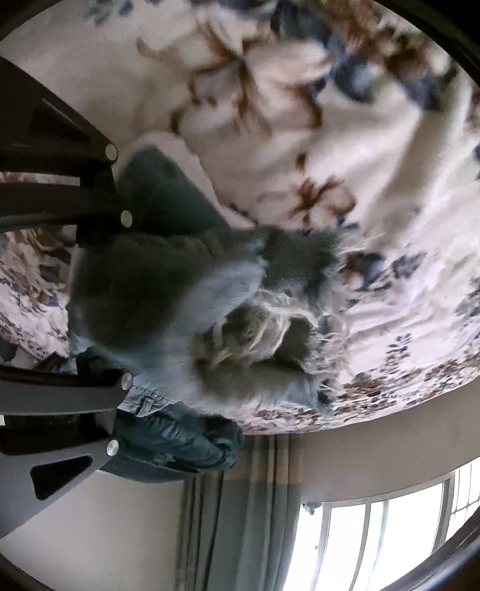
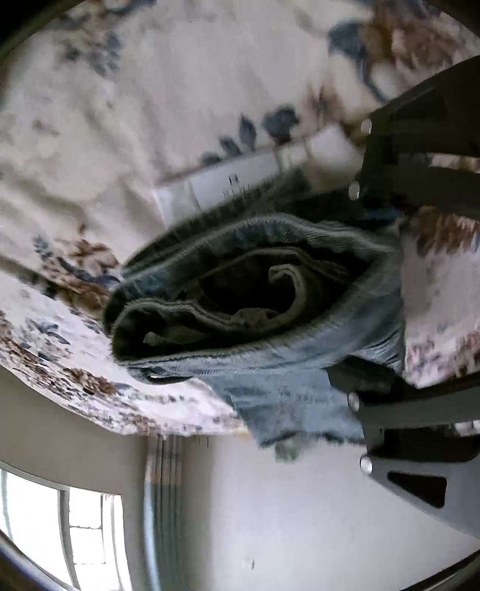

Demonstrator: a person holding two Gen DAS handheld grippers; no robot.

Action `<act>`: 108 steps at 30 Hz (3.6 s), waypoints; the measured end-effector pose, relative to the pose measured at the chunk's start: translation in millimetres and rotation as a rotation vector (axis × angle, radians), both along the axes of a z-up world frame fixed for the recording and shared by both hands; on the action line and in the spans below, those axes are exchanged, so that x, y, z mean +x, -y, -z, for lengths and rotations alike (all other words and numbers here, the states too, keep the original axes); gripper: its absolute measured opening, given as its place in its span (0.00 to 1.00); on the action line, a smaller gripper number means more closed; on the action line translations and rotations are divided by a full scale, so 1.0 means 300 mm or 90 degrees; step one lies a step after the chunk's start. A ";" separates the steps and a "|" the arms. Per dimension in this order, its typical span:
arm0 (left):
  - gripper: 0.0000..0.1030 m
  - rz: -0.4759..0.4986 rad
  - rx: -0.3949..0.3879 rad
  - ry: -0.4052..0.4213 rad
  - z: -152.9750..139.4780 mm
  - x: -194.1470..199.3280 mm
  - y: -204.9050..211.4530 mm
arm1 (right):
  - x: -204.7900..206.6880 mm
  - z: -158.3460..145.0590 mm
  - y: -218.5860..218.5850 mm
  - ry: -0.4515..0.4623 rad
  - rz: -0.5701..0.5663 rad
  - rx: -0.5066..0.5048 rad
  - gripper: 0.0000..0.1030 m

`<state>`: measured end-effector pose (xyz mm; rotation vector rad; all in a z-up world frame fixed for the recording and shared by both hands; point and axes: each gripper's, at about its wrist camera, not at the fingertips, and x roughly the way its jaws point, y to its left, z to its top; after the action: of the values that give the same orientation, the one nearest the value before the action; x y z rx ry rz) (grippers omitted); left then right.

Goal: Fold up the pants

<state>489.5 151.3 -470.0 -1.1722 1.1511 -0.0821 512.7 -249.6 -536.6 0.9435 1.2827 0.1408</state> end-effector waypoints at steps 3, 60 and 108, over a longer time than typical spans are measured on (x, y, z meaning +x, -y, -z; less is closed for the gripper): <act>0.65 0.007 0.106 -0.015 -0.055 -0.042 -0.038 | -0.023 -0.049 -0.008 -0.007 -0.018 -0.079 0.68; 0.88 0.230 0.684 0.329 -1.704 -1.411 0.265 | -1.883 -2.170 -0.550 0.370 -0.046 -0.575 0.91; 1.00 0.238 0.716 0.259 -1.475 -1.074 0.303 | -1.412 -1.832 -0.465 0.296 -0.030 -0.581 0.96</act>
<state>167.5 60.3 -27.5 0.0657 0.8160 0.0454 89.1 -110.0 12.9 0.0761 0.7884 -0.1778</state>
